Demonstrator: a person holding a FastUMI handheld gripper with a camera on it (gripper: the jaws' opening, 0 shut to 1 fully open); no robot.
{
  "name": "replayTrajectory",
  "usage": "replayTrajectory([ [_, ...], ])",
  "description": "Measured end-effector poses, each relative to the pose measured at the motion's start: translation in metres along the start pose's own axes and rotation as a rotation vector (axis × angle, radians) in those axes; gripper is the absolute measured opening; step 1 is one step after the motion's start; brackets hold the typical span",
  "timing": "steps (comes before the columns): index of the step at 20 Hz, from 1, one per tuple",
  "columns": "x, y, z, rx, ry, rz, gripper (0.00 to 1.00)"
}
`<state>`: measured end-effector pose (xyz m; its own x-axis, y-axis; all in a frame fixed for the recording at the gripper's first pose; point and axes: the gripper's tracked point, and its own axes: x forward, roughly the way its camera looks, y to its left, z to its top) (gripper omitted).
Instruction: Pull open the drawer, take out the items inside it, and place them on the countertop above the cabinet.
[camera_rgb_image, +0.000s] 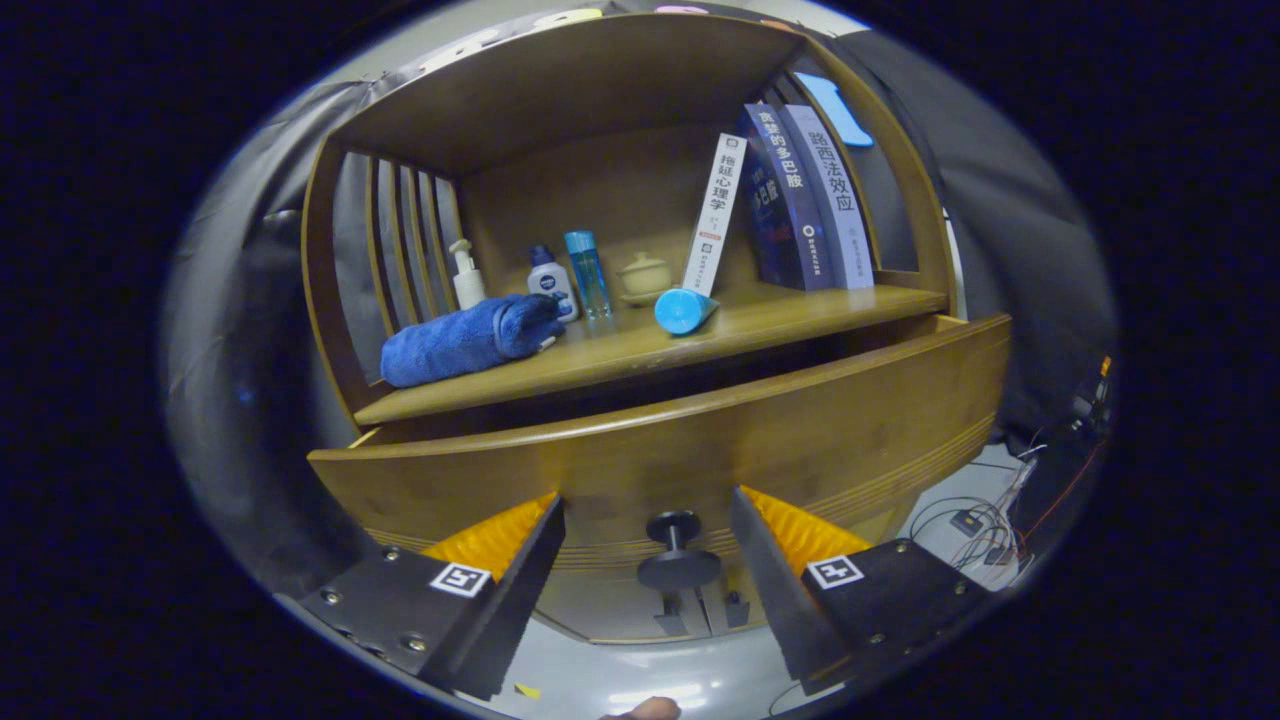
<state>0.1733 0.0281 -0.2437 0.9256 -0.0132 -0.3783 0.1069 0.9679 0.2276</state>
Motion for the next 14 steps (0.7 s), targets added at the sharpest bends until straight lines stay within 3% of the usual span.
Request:
replayTrajectory([
  [14, 0.033, 0.002, 0.004, 0.010, -0.003, -0.010, 0.99],
])
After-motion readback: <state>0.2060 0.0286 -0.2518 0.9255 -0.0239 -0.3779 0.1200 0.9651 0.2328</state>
